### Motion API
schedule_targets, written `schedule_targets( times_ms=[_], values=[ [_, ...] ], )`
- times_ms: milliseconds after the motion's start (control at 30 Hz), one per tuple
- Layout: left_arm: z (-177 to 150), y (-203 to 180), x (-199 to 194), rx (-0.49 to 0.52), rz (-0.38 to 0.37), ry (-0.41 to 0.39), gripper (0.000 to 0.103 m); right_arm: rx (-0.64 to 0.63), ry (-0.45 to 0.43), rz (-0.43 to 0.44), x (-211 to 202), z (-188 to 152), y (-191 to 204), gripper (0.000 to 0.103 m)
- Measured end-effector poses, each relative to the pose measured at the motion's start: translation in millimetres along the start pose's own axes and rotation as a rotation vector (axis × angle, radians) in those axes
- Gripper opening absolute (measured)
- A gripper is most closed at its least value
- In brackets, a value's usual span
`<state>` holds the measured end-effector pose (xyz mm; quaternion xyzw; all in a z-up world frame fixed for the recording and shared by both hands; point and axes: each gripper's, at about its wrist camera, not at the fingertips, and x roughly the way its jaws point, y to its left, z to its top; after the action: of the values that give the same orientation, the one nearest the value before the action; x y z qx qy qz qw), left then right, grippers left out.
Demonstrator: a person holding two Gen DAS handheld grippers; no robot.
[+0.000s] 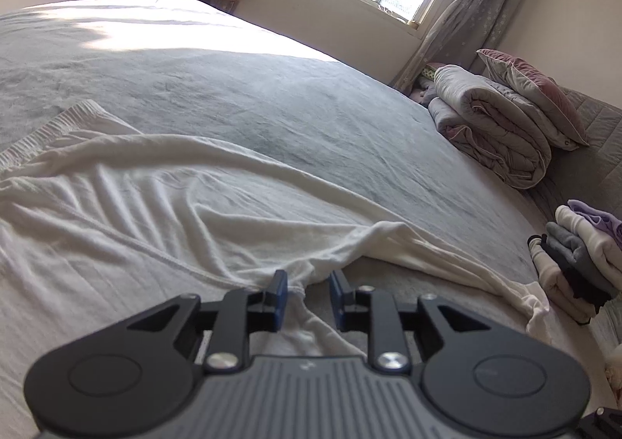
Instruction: Fold clothes
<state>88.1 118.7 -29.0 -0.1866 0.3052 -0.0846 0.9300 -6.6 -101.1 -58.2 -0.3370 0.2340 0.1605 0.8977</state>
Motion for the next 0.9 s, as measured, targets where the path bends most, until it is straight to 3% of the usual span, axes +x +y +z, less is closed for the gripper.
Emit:
schedule_targets(
  times_ms=[100,167,233,367,467,667,900],
  values=[
    [-6.5,-7.3,-10.2,0.076,-0.071,-0.011,0.026,0.067,-0.043,0.054,-12.0,2.9,1.0,0.014],
    [-16.6,-19.7,-12.3,0.186,-0.135,0.016,0.037,0.110,-0.069,0.091,-19.5,4.6,2.0,0.014],
    [-28.2,-33.5,-12.9,0.305,-0.186,0.047,0.037,0.125,-0.047,0.127,-19.3,0.3,5.5,0.015],
    [-49.4,-51.8,-6.4,0.459,-0.188,0.109,0.038,0.152,-0.012,0.144,-23.6,-13.4,-1.6,0.016],
    [-55.8,-58.6,-4.1,0.504,-0.161,0.107,0.042,0.176,0.009,0.130,-29.5,-24.1,-14.2,0.026],
    [-59.4,-68.8,-8.5,0.542,-0.135,0.090,0.042,0.350,0.141,0.052,-44.6,-52.6,-60.8,0.027],
    [-67.8,-94.8,-34.1,0.580,-0.285,0.070,0.042,0.470,0.143,-0.001,-71.0,-87.3,-95.7,0.029]
  ],
)
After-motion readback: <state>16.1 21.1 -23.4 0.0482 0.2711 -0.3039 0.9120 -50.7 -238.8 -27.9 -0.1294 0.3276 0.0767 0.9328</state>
